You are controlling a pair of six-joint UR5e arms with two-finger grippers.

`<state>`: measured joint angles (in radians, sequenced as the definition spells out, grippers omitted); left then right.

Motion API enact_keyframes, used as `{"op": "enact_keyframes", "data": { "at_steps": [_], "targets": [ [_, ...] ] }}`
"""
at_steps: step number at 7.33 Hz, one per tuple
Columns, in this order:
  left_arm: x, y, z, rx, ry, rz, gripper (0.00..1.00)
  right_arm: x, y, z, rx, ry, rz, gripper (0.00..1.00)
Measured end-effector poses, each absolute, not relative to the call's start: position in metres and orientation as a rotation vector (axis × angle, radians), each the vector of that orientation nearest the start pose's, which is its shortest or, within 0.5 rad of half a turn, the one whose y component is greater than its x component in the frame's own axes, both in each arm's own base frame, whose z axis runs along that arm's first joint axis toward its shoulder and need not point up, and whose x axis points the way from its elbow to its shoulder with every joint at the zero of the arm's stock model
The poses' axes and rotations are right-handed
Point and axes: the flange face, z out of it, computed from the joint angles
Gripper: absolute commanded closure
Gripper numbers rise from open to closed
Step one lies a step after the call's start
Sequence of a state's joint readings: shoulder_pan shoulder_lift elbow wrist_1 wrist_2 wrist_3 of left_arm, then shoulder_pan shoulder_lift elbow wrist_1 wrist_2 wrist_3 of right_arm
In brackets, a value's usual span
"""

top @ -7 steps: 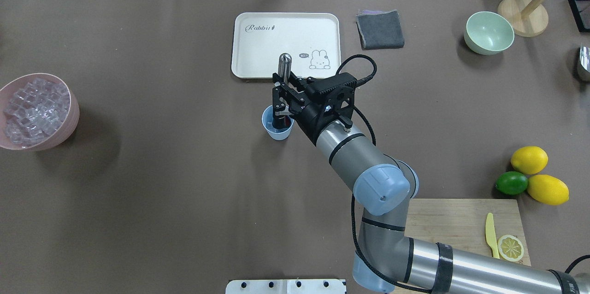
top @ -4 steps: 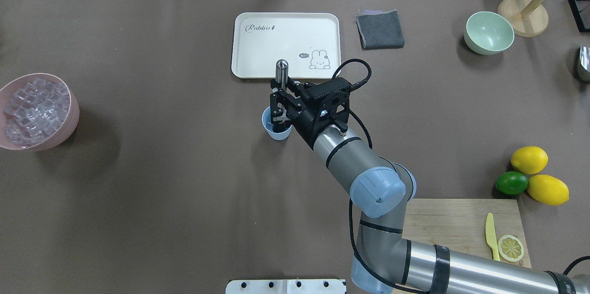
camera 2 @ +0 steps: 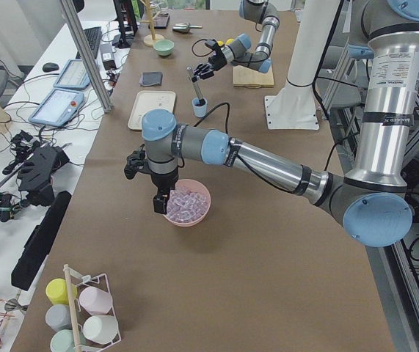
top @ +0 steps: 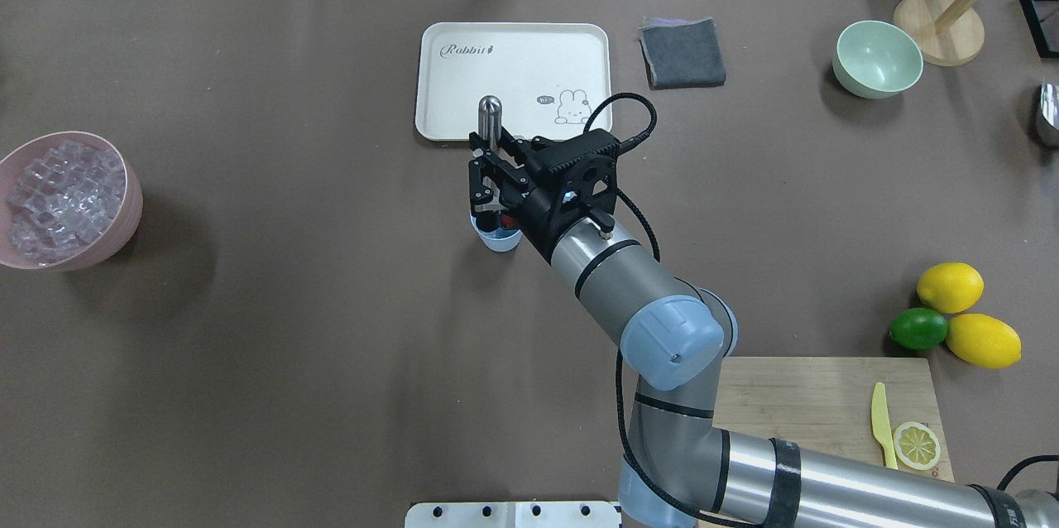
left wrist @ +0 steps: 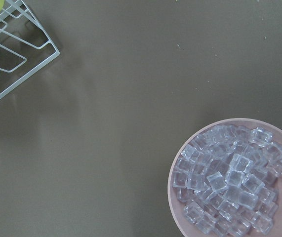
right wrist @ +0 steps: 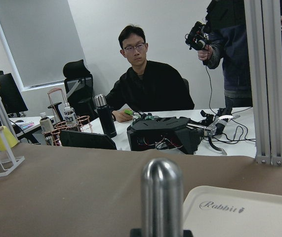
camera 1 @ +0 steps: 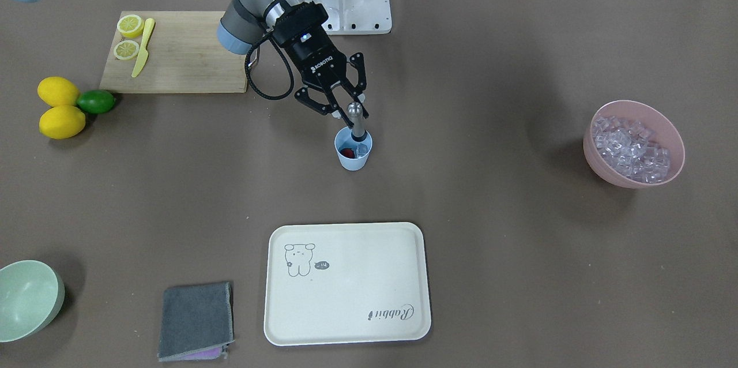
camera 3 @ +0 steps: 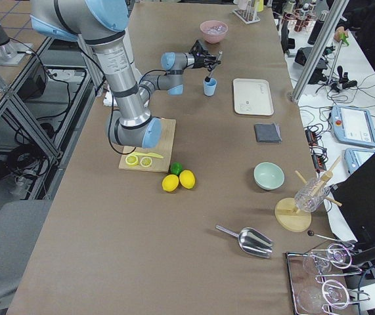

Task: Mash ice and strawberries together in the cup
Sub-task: 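Press the muddler up and down in the cup with the right gripper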

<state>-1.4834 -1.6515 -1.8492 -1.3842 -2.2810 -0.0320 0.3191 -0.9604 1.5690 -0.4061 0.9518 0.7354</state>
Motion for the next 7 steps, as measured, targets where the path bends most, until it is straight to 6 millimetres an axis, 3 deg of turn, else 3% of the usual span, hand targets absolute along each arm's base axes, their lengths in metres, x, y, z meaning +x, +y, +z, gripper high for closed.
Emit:
{"op": "enact_keyframes", "data": {
  "at_steps": [3,7],
  "targets": [
    [-0.024,-0.516,0.508,0.118,0.717,0.112,0.02,-0.508,-0.379,0.153,1.322,-1.196,0.175,1.00],
    [-0.025,-0.514,0.504,0.125,0.717,0.112,0.02,-0.535,-0.386,0.188,1.284,-1.136,0.129,1.00]
  ]
}}
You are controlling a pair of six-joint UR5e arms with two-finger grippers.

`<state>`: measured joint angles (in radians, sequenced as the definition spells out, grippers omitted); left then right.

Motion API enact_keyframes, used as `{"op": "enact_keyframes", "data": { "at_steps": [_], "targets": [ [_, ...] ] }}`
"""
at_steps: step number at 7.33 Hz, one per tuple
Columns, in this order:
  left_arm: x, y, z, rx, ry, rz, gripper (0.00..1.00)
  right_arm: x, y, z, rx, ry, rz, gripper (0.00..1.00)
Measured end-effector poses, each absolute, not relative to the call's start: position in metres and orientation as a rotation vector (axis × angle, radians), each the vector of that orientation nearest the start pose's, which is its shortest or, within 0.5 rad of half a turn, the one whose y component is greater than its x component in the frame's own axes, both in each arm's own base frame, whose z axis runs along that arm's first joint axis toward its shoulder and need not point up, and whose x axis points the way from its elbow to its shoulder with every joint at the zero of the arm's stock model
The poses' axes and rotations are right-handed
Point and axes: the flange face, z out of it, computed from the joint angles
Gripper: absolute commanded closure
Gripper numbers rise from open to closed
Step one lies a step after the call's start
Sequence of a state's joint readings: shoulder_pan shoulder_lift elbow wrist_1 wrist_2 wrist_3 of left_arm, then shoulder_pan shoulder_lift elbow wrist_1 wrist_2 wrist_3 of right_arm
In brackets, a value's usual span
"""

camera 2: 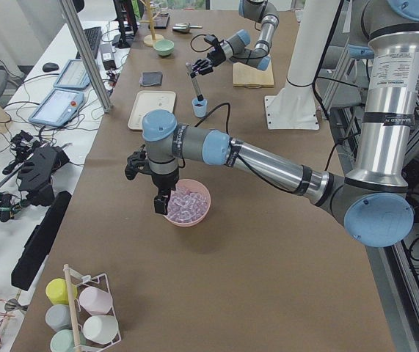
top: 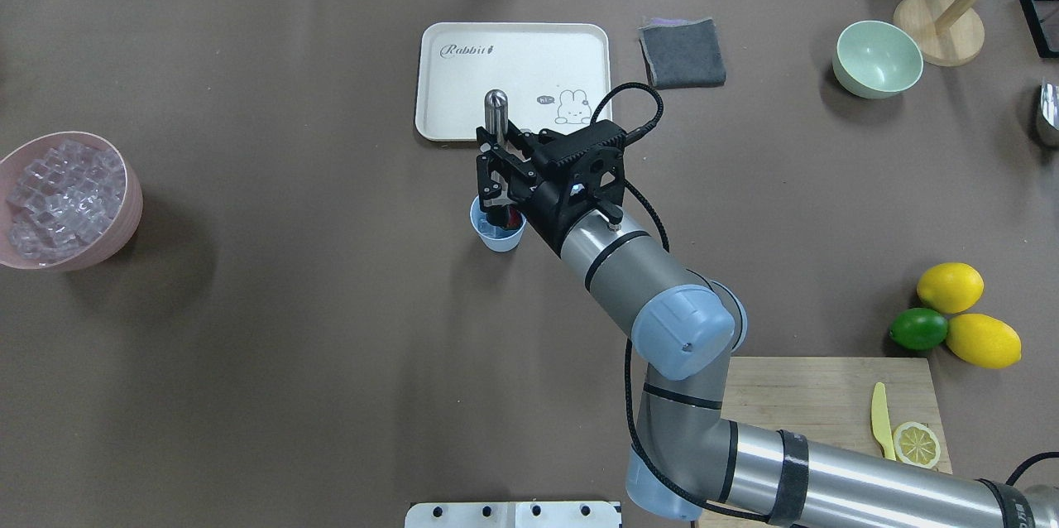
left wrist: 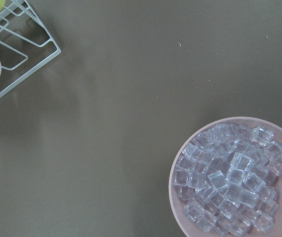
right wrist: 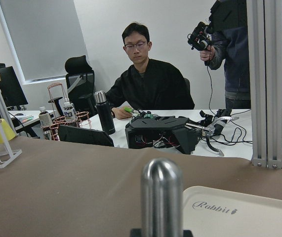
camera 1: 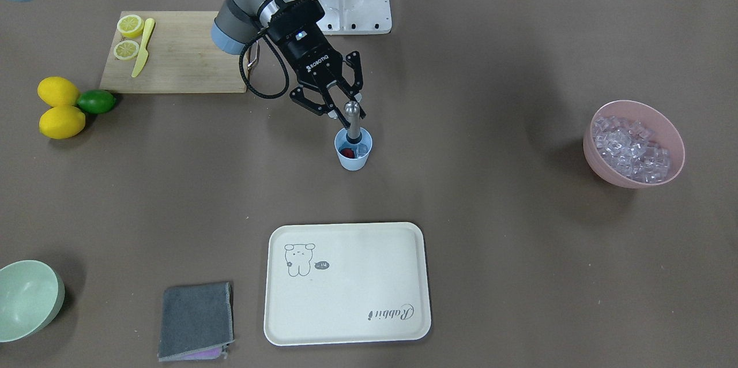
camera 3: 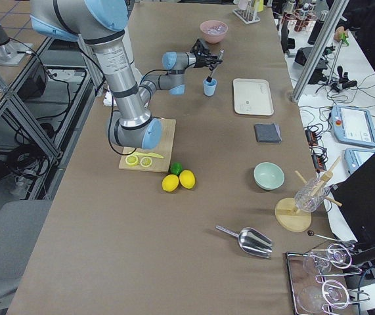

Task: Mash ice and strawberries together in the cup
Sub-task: 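Press the muddler up and down in the cup with the right gripper, then lift the muddler out of the cup and carry it back toward the green bowl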

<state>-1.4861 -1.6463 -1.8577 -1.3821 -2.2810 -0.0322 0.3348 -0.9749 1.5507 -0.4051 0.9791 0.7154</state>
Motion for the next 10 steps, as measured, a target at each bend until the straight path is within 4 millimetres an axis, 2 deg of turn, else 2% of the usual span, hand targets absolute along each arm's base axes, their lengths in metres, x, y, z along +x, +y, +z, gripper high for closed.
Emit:
{"op": "enact_keyframes", "data": {
  "at_steps": [3,7,8,9,10],
  "targets": [
    [-0.025,-0.513,0.501,0.131,0.717,0.114,0.02,-0.548,-0.386,0.202,1.264,-1.116,0.104,1.00],
    [-0.026,-0.512,0.501,0.132,0.717,0.113,0.02,-0.550,-0.385,0.201,1.263,-1.118,0.101,1.00],
    [-0.026,-0.513,0.501,0.130,0.717,0.112,0.02,-0.547,-0.386,0.196,1.268,-1.125,0.104,1.00],
    [-0.026,-0.513,0.502,0.130,0.717,0.112,0.02,-0.535,-0.391,0.183,1.279,-1.140,0.108,1.00],
    [-0.026,-0.512,0.501,0.132,0.718,0.113,0.02,-0.510,-0.404,0.164,1.287,-1.155,0.099,1.00]
  ]
}}
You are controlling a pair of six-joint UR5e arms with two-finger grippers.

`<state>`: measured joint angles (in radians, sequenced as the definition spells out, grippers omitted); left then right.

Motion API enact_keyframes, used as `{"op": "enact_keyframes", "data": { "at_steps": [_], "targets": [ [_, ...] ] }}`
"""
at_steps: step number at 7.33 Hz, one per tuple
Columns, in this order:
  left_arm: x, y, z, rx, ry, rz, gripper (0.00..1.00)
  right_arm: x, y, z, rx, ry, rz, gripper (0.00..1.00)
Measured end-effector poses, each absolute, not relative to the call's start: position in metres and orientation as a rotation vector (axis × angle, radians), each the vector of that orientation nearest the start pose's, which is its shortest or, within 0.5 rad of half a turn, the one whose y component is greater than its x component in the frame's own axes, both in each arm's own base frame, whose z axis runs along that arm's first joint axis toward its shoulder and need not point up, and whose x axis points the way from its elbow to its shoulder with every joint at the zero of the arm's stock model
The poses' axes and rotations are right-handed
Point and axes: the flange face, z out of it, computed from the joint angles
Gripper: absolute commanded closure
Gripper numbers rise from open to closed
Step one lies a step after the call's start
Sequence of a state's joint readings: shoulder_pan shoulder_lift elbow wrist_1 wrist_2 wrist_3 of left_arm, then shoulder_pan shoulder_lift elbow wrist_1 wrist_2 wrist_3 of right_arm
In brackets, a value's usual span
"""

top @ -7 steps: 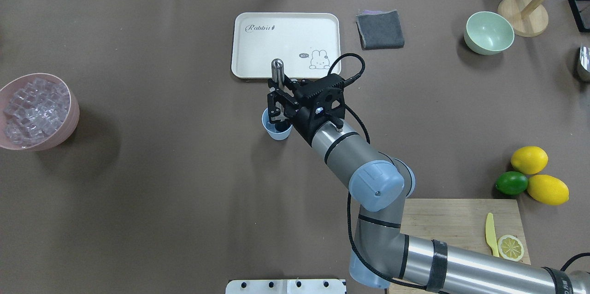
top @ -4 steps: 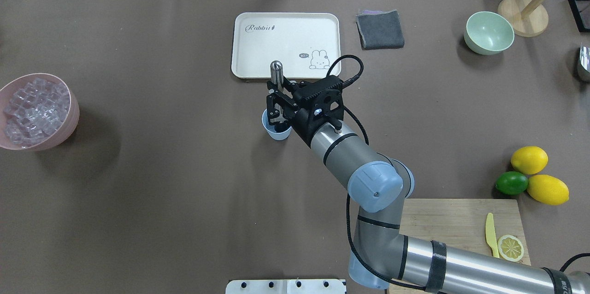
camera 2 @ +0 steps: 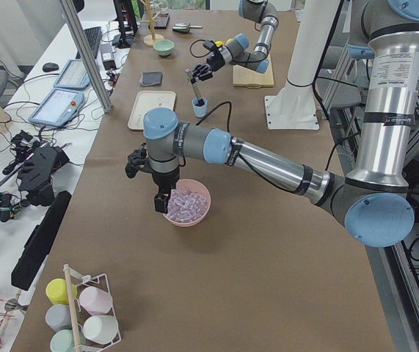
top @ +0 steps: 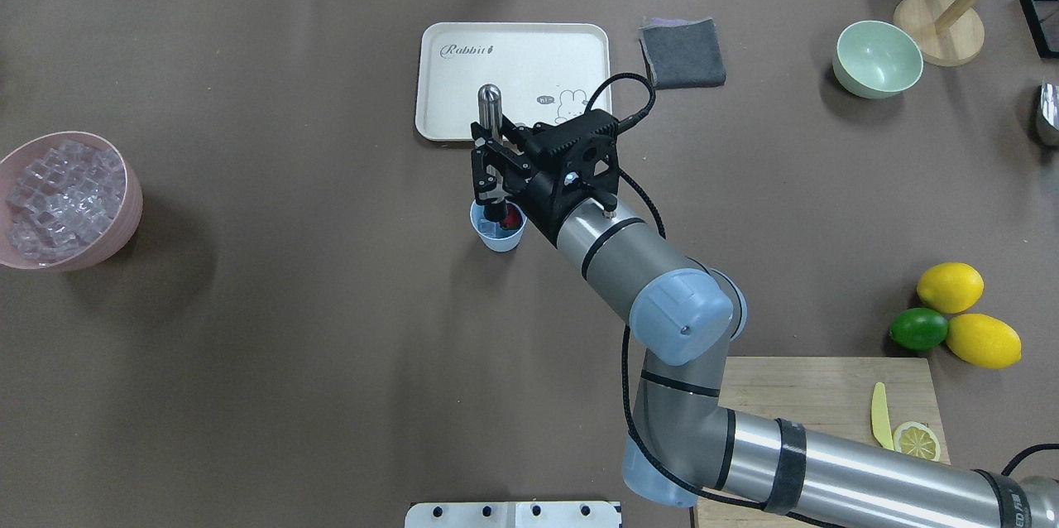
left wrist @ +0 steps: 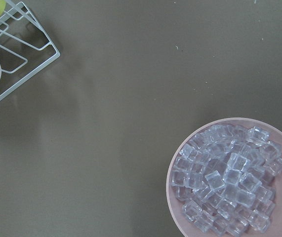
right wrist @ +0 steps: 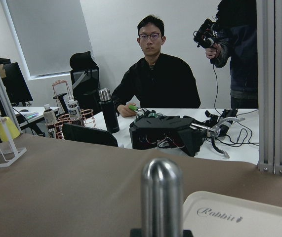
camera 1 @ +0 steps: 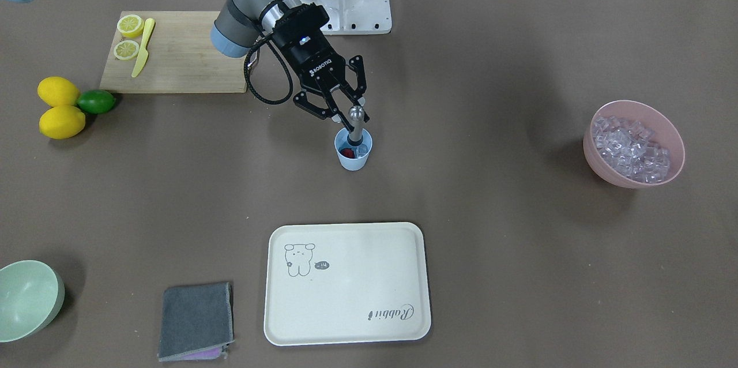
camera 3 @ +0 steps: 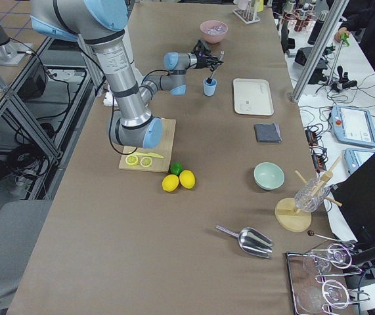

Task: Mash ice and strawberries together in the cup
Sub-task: 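Lift the muddler out of the cup and carry it back toward the green bowl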

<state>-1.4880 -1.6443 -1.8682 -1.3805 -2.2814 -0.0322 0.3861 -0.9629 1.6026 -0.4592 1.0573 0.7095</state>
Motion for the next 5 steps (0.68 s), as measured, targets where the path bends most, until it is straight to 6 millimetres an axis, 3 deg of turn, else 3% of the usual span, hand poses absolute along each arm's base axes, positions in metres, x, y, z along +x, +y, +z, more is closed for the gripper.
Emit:
{"op": "enact_keyframes", "data": {
  "at_steps": [1,2,3,5],
  "targets": [
    [-0.026,-0.512,0.499,0.136,0.718,0.113,0.02,-0.473,-0.423,0.147,1.276,-1.141,0.072,1.00],
    [-0.027,-0.512,0.499,0.135,0.718,0.111,0.02,-0.437,-0.443,0.147,1.238,-1.087,0.040,1.00],
    [-0.027,-0.511,0.500,0.131,0.718,0.107,0.02,-0.406,-0.469,0.163,1.166,-1.011,0.001,1.00],
    [-0.030,-0.502,0.507,0.119,0.718,0.095,0.02,-0.350,-0.523,0.216,0.867,-0.902,-0.096,1.00]
  ]
}}
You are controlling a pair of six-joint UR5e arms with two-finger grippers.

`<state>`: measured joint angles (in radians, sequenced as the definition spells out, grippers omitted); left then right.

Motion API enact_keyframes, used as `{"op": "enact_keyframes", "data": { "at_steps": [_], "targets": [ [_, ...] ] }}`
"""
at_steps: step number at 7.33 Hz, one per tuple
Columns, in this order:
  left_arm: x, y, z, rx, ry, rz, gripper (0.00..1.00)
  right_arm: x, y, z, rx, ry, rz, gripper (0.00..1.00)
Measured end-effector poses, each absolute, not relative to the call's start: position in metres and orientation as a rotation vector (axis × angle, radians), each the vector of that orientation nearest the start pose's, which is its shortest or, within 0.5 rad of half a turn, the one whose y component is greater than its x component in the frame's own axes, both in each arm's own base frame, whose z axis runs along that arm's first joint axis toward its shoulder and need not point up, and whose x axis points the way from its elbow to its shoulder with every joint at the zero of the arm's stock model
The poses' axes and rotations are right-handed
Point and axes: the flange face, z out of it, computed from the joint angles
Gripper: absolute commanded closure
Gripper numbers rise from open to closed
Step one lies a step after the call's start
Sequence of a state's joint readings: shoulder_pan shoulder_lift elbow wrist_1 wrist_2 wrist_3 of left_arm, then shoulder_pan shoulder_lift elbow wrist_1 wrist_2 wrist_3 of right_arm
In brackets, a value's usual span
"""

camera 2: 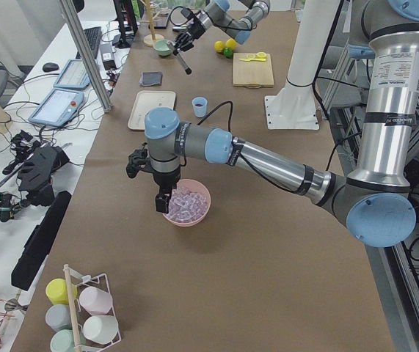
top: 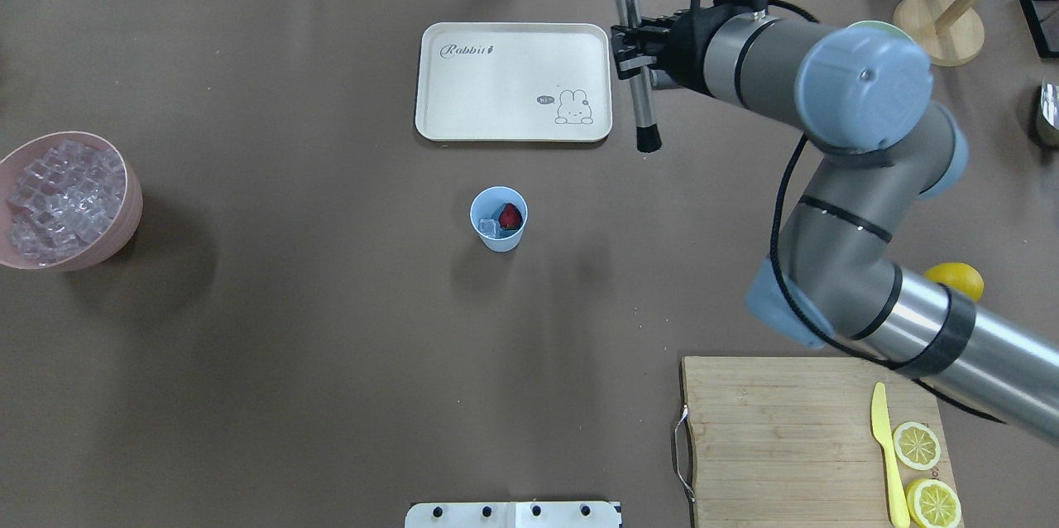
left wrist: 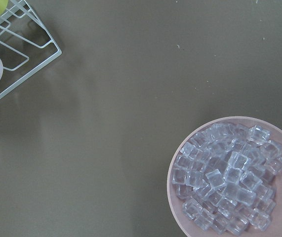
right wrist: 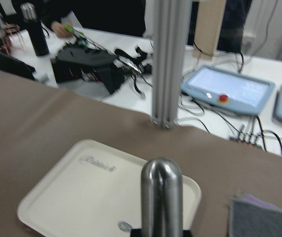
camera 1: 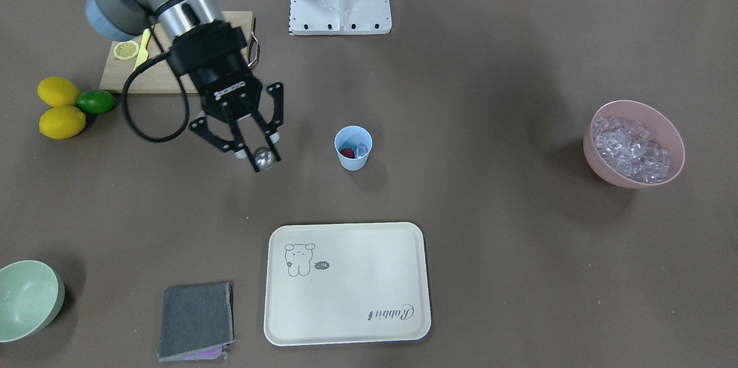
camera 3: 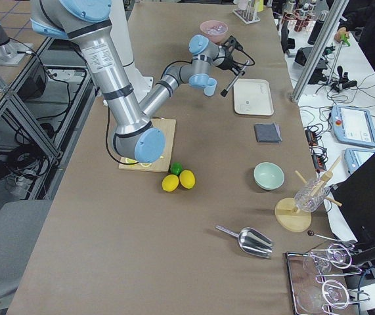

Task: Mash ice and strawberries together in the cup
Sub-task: 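Lift the muddler out of the cup and carry it back toward the green bowl, then stand the muddler upright on the table and open the right gripper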

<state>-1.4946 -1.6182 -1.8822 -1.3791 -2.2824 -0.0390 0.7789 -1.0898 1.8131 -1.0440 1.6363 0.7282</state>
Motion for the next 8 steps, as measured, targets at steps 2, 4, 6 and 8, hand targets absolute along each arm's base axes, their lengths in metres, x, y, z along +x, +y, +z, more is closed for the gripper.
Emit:
{"op": "enact_keyframes", "data": {
  "at_steps": [2,4,6,8],
  "targets": [
    [-0.044,-0.495,0.504,0.137,0.716,0.071,0.02,-0.304,-0.554,0.267,0.478,-0.857,-0.108,1.00],
    [-0.052,-0.487,0.497,0.158,0.714,0.062,0.02,-0.291,-0.567,0.328,0.191,-0.788,-0.052,1.00],
    [-0.053,-0.482,0.490,0.171,0.713,0.063,0.02,-0.299,-0.584,0.397,0.014,-0.737,-0.008,1.00],
    [-0.054,-0.481,0.487,0.176,0.713,0.065,0.02,-0.308,-0.593,0.447,-0.078,-0.691,0.010,1.00]
  ]
}}
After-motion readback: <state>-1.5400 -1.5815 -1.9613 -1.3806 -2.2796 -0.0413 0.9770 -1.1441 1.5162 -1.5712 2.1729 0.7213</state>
